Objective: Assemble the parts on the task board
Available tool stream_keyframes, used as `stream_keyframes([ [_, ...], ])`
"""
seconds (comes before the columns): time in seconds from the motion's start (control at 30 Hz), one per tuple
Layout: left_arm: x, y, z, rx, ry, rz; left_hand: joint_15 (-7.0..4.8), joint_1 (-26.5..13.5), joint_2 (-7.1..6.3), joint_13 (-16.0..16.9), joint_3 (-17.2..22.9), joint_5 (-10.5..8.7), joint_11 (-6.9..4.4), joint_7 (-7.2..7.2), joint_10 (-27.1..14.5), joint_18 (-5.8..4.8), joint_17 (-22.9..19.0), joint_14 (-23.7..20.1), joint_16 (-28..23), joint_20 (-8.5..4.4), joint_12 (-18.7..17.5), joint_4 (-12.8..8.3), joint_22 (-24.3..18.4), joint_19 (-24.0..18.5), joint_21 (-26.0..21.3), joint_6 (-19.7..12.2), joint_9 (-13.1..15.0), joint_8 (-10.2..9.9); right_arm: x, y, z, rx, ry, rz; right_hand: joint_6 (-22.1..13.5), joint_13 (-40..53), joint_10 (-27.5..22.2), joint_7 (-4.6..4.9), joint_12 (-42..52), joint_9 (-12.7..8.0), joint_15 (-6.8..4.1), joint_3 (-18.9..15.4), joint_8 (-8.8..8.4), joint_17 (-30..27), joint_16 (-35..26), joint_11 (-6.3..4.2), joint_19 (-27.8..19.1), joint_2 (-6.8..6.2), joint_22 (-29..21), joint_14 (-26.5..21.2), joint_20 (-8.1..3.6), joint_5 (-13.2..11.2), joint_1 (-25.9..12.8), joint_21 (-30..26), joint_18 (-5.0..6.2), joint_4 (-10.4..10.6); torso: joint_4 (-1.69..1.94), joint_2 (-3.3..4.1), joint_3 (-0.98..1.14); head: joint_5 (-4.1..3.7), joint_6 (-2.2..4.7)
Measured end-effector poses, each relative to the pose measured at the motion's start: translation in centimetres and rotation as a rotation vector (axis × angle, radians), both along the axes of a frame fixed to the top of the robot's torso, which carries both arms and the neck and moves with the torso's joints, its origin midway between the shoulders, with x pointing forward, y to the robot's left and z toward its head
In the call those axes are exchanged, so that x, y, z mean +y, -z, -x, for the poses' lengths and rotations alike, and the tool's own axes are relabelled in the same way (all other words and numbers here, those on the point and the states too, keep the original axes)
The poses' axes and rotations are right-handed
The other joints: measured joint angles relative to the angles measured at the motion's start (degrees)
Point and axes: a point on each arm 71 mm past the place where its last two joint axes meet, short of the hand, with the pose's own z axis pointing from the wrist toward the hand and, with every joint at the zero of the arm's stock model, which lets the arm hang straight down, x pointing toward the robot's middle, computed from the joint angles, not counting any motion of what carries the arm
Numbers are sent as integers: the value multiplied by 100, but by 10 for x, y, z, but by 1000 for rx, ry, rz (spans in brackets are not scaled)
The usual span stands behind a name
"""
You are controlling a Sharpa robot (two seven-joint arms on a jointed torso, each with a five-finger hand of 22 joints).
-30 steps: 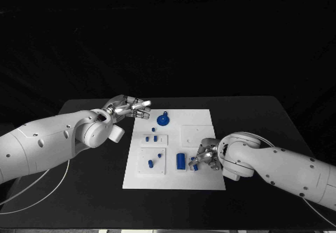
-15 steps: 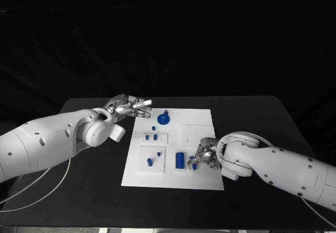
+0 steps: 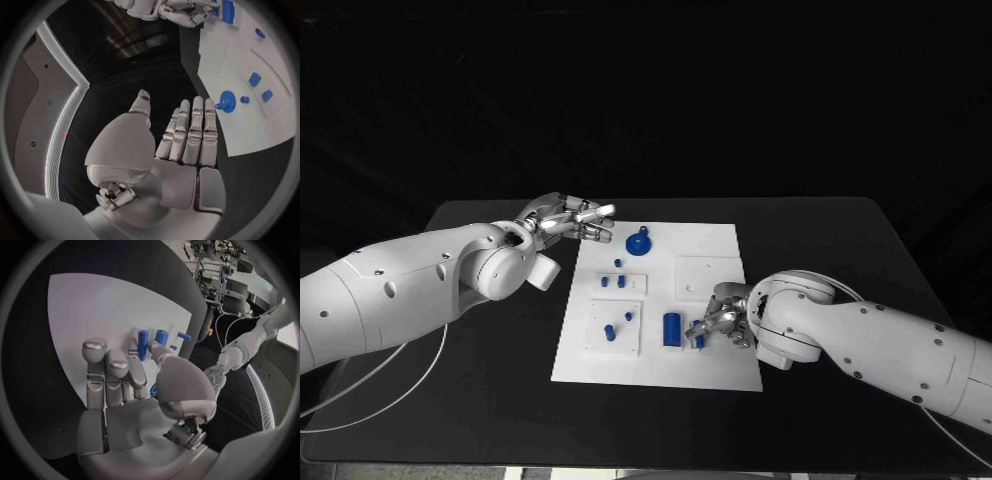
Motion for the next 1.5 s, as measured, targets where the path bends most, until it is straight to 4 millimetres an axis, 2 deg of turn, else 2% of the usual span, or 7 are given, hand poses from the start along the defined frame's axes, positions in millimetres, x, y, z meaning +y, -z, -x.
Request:
stream_keyframes([
  [0.1,0,0,0,0,0,0,0,0,0,0,0,0,0,0,0,0,0,0,0,0,0,0,0,0,0,0,0,0,0,0,0,0,0,0,17,0,-1,0,0,-1,0,-71,14,0,0,-1,0,0,-7,0,0,0,0,-22,1,55,0,0,0,2,-3],
  [0.27,0,0,0,1,1,0,0,0,0,0,0,0,0,0,0,0,0,0,0,0,0,0,0,0,0,0,0,0,0,1,0,1,-2,1,21,0,-1,1,-21,-1,0,-172,-8,-6,0,-1,0,0,-7,0,0,-371,0,-22,0,156,-3,0,0,8,-7],
  [0.47,-1,0,0,1,2,0,0,-13,-13,0,-16,0,0,0,0,0,0,0,0,0,0,16,-5,0,0,0,0,0,1,1,0,1,-3,1,39,0,-1,0,-21,-1,0,-252,-7,-6,0,-1,0,-13,-7,0,0,-559,14,-22,0,236,-4,0,2,20,-21],
  [0.63,-2,1,0,2,5,1,0,-45,-45,0,9,0,0,0,0,0,-6,0,0,0,0,40,-4,0,0,0,0,0,0,1,0,1,-3,1,44,0,-1,10,-21,-1,0,-280,-6,-6,-21,0,0,-99,-13,0,0,-622,99,-38,1,368,0,1,3,27,-32],
  [0.87,-2,1,0,2,5,1,0,-45,-45,0,9,0,0,0,0,0,-5,0,0,0,0,40,-4,0,0,0,0,0,0,1,0,1,-4,1,28,0,0,27,-21,7,0,-328,-2,-6,-21,0,0,-157,-13,0,0,-672,94,-43,0,460,-1,0,3,40,-40],
  [1.5,-2,1,0,4,5,0,0,-22,-68,0,17,0,0,0,0,0,-5,0,0,0,0,79,-3,0,0,0,0,0,-2,2,1,1,-6,-6,16,0,0,13,-21,23,0,-344,15,-5,-21,1,0,-192,-13,0,0,-687,116,-43,1,475,-3,-2,3,38,-46],
])
